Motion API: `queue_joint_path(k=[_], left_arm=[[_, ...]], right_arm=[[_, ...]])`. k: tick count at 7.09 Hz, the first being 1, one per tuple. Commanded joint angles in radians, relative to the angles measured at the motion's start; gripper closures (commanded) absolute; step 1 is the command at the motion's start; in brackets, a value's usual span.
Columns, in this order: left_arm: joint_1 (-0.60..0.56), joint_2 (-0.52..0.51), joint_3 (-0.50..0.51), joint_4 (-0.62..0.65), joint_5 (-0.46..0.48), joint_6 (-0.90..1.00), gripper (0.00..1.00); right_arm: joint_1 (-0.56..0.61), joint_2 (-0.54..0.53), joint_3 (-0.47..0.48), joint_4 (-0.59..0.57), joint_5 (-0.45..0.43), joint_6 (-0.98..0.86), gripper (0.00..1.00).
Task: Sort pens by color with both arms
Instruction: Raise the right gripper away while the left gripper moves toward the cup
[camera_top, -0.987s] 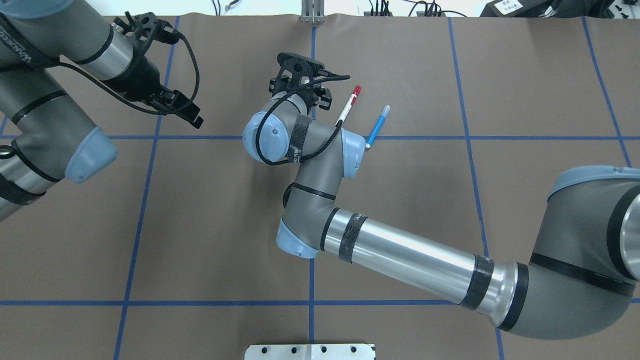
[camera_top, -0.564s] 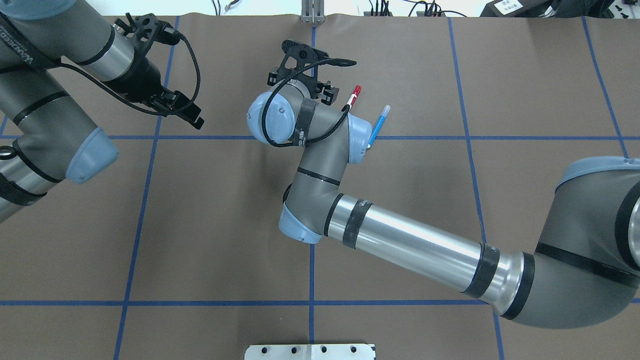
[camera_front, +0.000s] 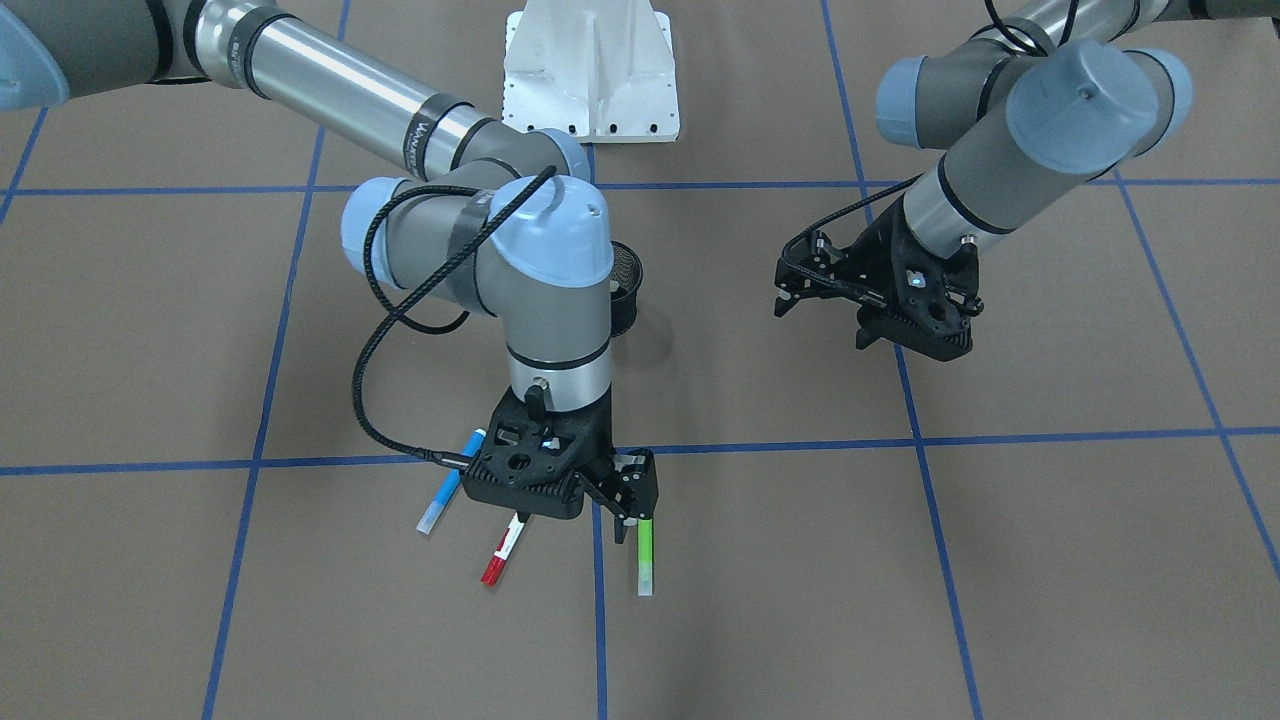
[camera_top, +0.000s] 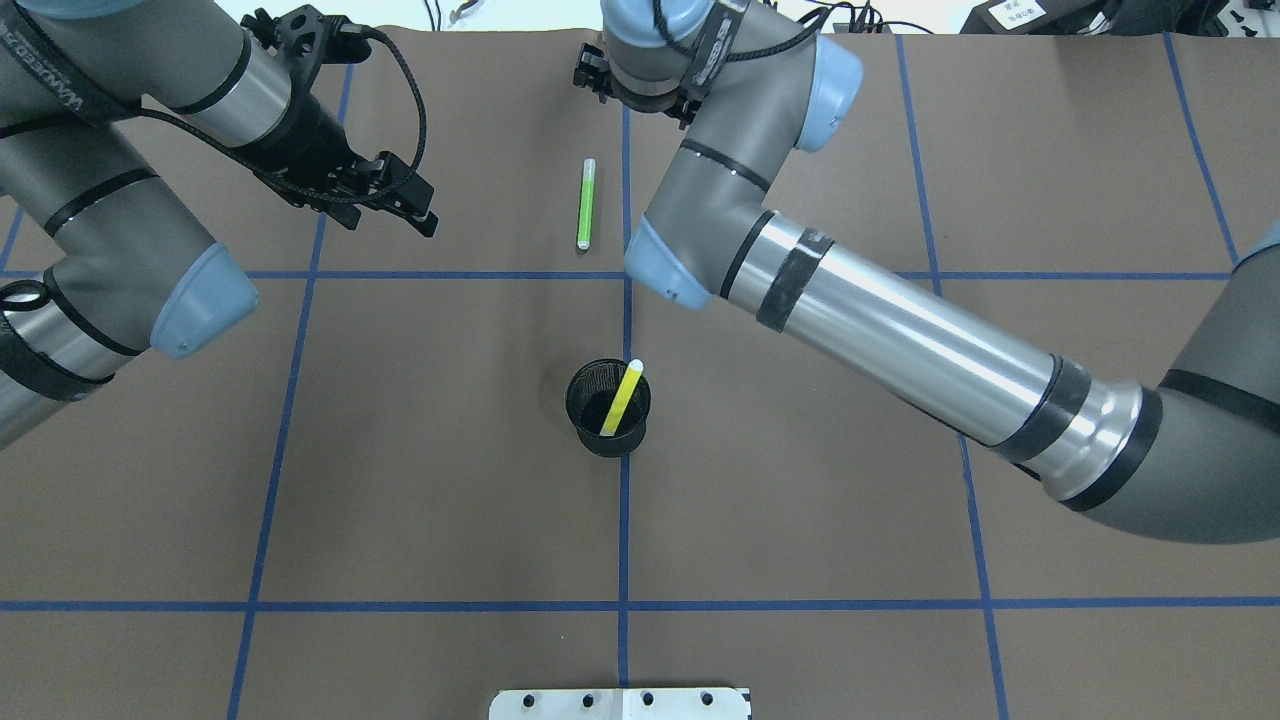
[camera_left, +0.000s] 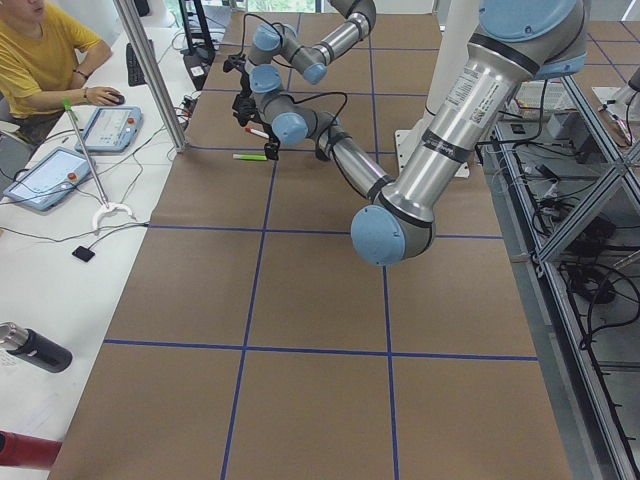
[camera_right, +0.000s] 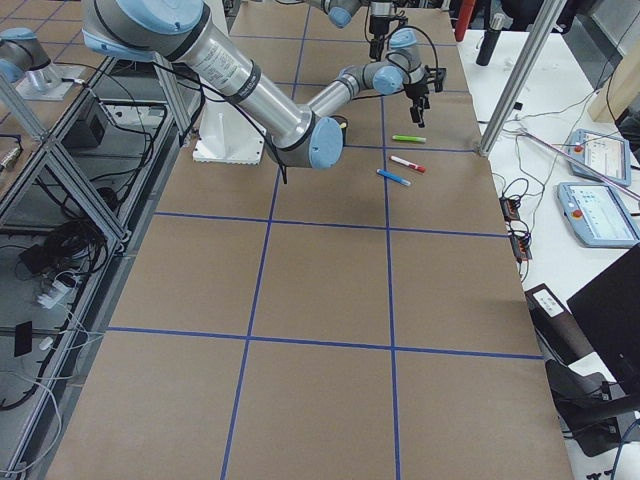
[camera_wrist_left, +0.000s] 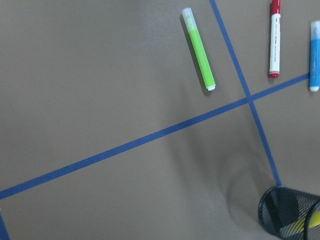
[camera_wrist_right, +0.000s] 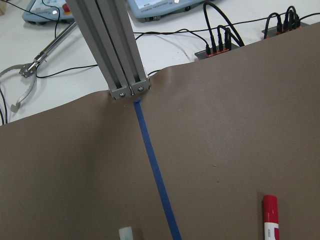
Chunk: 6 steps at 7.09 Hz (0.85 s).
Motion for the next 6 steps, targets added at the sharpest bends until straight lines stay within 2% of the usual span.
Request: queue_joint_path(k=[1,2,4,6], left_arm=[[0.047,-0.061,-0.001,0.006,0.010,-0.232,0.01],[0.087,-0.119,-0.001,0.068,0.054,-0.304,0.01],[0.173,-0.300,-0.001,0.381,0.163,-0.308,0.01],[0.231,-0.341,0.011,0.438,0.214,-0.311,0.00]], right_arm=[[0.125,-0.126,0.139,-0.034,0.300,-0.199,0.01],[0.166,-0.184,0.172,-0.033,0.400,-0.280,0.01],[0.236,-0.272,0.212,-0.028,0.510,-0.417,0.01],[0.299,-0.358,0.266,-0.027,0.602,-0.517,0.01]])
